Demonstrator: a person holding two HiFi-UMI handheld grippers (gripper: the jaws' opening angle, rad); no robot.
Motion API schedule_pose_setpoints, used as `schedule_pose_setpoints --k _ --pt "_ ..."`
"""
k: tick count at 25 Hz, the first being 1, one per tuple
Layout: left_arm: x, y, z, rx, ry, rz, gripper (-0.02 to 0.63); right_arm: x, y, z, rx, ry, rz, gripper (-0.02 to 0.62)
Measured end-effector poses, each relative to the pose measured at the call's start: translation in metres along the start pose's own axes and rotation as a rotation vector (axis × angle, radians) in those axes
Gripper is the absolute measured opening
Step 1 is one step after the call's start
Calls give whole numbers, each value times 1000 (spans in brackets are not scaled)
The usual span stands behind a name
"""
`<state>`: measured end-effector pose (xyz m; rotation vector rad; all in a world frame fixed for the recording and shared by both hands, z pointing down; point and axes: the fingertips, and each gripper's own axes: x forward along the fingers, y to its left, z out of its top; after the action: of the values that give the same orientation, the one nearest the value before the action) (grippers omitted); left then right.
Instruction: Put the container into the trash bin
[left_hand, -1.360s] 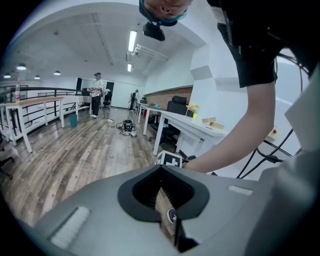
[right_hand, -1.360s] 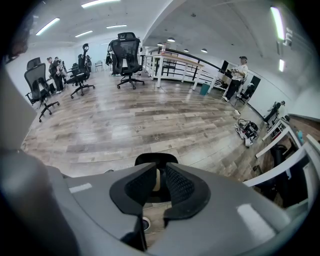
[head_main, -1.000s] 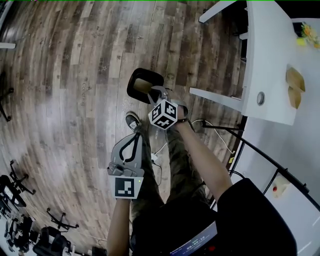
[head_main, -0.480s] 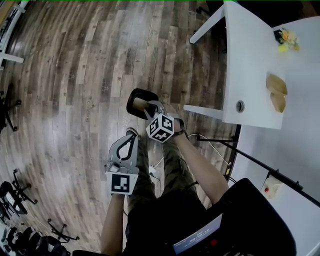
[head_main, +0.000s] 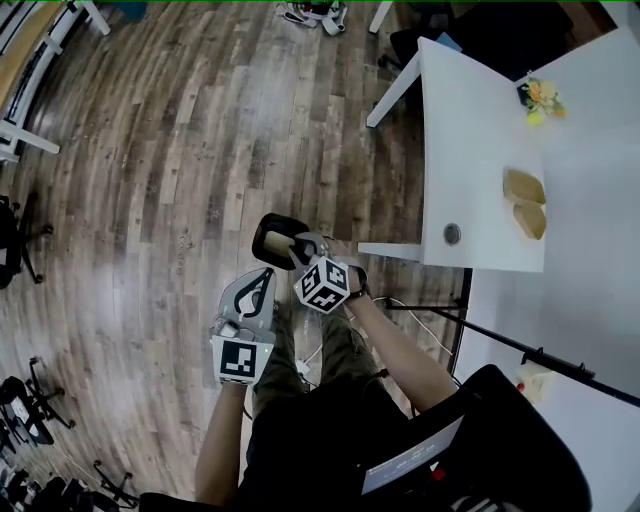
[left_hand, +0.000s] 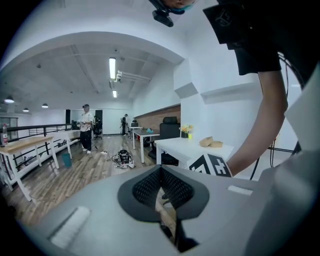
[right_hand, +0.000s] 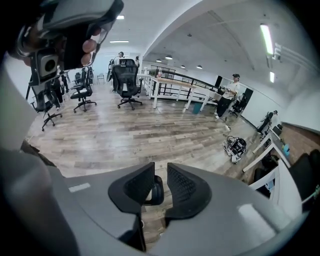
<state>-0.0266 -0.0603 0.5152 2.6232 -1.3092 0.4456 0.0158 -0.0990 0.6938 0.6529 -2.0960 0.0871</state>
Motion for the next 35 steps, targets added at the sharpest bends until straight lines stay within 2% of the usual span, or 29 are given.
schedule_pose_setpoints --k 5,11,16,19,24,28,35 --pt "0 1 33 72 -67 9 -2 -34 -4 20 59 -54 3 80" --pt "-3 -1 61 103 -103 31 -2 -88 -23 44 153 -157 -21 81" --pt "-2 -6 84 113 -144 15 -2 -126 -38 68 183 -244 -50 121" --pt "0 -7 95 125 -156 19 -2 -142 -42 80 199 -304 -47 121" --pt "-7 -14 99 137 -174 11 -2 -164 -26 92 184 -401 -30 85" --pt "-10 -9 106 149 -190 26 -2 -173 -19 104 150 -437 -26 64" --pt "-13 -6 112 145 -209 36 -2 -188 -27 116 159 -482 -62 72"
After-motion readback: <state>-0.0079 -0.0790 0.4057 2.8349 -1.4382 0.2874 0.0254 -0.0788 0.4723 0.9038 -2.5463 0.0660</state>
